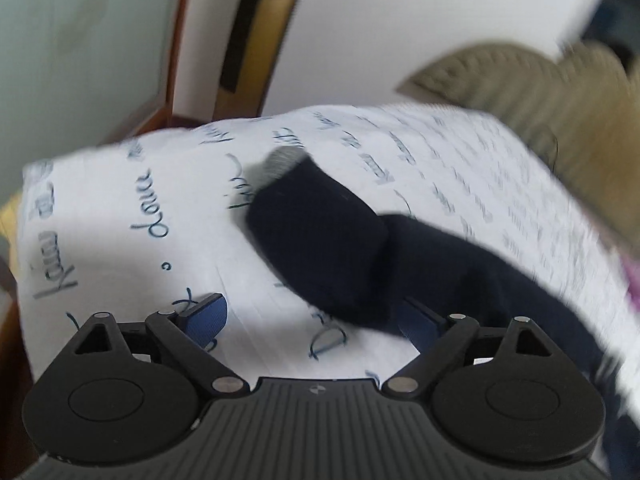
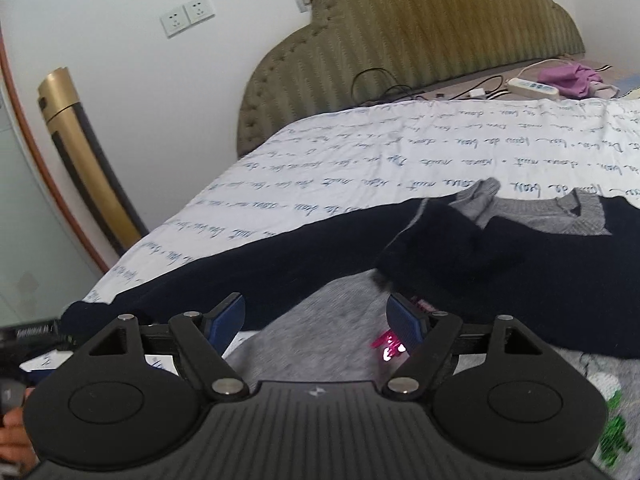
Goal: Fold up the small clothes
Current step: 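Grasp the grey cuff of the other navy sleeve with the left tool, then carry the second sleeve across the chest over the first with the left tool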
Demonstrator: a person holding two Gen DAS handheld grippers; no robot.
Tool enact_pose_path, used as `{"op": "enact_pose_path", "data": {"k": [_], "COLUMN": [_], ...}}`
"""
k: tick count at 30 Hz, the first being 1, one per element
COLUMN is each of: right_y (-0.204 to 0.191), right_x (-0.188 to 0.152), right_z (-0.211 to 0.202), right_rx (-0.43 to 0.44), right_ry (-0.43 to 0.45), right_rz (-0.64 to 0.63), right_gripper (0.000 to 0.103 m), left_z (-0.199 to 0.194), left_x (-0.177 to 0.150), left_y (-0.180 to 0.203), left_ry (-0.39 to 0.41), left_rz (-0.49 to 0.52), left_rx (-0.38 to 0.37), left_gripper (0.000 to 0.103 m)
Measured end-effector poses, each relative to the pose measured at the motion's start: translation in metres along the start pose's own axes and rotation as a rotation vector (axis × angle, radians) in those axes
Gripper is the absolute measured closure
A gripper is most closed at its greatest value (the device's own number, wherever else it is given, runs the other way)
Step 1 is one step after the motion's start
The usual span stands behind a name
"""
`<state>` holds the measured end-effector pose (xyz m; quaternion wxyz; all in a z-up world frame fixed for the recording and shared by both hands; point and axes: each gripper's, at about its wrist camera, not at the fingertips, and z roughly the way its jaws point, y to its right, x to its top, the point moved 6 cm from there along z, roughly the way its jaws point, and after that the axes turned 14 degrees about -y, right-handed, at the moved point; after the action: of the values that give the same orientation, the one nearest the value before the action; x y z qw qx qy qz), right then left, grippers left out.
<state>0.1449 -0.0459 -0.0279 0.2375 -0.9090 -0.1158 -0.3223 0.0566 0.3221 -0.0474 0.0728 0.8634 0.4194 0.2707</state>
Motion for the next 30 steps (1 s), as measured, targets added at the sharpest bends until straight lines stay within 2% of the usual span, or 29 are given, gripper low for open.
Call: {"op": "enact_pose_path", "data": {"k": [5,9,11,13,14,15,16,19,24,25,26,28,30], "right_y": [-0.006,-0.004,-0.002,-0.001,0.000,0.001,0.001,0.004,0.012,0.015,0.017,0.019,0.019], "right_x": [-0.006,-0.010,-0.012,-0.013,-0.014,-0.014,-0.015,-0.017,-0.020,-0.021,-0.021,-0.024,-0.029], "right_z": [-0.002,-0.003,-0.003,-0.003,-0.003,-0.004,-0.003,-0.002,0.000,0.001,0.004,0.013,0.018], "right_rx": [-0.016,-0.017,-0.022,-0.024,-0.024,-0.025,-0.027,-0.031,-0.044,-0.048,-0.050,-0.062,-0.095], "right_ry": [-0.002,-0.002,-0.004,-0.006,-0.007,-0.008,-0.010,-0.019,-0.025,-0.029,-0.042,-0.088,-0.120], "right_rz": [-0.014,0.000,0.005,0.009,0.009,0.008,0.006,0.009,0.017,0.021,0.026,0.019,0.002], "right_gripper": [0.025,0.025,0.025,0.025,0.025,0.025,0.025,0.025,0.025,0.025,0.025,0.018,0.018], "left_z": [0.006,0.011,0.012,0.014,0.014,0.015,0.016,0.010,-0.018,-0.019,-0.017,-0.006,0.001], "left_x": [0.010,0.022,0.028,0.034,0.036,0.039,0.042,0.052,0.082,0.085,0.089,0.090,0.088], "left_y": [-0.007,-0.014,-0.018,-0.019,-0.019,-0.019,-0.018,-0.014,-0.008,-0.006,-0.004,0.000,0.007], "left_ry": [0.036,0.088,0.106,0.115,0.111,0.103,0.099,0.122,0.298,0.314,0.315,0.271,0.250], "left_rz": [-0.105,-0.206,-0.240,-0.258,-0.263,-0.268,-0.266,-0.231,-0.137,-0.107,-0.089,-0.066,-0.040], "left_rx": [-0.067,-0.102,-0.092,-0.069,-0.066,-0.064,-0.063,-0.028,0.080,0.102,0.127,0.154,0.182], "left_gripper": [0.011,0.024,0.034,0.060,0.069,0.090,0.093,0.096,0.096,0.096,0.096,0.096,0.097]}}
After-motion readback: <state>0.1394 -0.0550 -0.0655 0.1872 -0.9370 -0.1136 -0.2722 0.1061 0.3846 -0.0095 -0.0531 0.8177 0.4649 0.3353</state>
